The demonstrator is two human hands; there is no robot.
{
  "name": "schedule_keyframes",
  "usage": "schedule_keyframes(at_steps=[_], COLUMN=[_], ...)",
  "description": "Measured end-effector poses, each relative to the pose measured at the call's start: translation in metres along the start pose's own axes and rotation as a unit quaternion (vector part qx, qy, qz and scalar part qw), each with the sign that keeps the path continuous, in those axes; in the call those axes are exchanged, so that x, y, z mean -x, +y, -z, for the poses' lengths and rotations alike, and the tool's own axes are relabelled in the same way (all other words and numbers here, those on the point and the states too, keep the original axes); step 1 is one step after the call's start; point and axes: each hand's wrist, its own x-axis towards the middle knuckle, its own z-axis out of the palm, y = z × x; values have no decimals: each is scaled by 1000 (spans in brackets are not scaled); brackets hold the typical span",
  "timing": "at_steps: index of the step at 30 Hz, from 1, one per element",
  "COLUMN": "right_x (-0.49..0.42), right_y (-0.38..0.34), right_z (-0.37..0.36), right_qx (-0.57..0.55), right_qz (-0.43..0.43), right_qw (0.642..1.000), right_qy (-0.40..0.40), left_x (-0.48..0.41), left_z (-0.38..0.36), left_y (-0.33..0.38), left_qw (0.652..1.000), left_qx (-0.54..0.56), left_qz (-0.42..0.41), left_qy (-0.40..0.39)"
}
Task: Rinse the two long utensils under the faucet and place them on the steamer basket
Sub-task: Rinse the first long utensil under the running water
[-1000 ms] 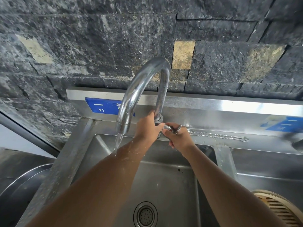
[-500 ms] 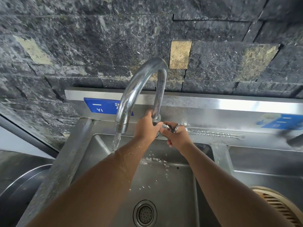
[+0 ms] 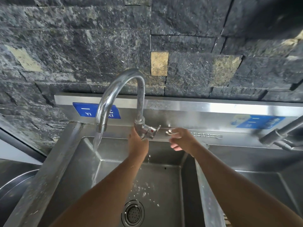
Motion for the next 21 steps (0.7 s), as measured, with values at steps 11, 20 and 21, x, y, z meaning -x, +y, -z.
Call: schedule_keyframes(at_steps=[11,20,21], right_x=[-33,-56,-57], right_y=[36,37,37], right_z=[79,91,92], right_qx=[435,658,671], right_qz=[122,158,158], right_qw=[880,729,718], right_qy=[145,102,97], left_x=[11,-20,-22], left_z=[-84,-125,-129], left_y=[-7,5,5], left_qw=[939,865,855], left_qx=[202,300,322], left_qz=[279,401,404], left_qy=[-12,41,44])
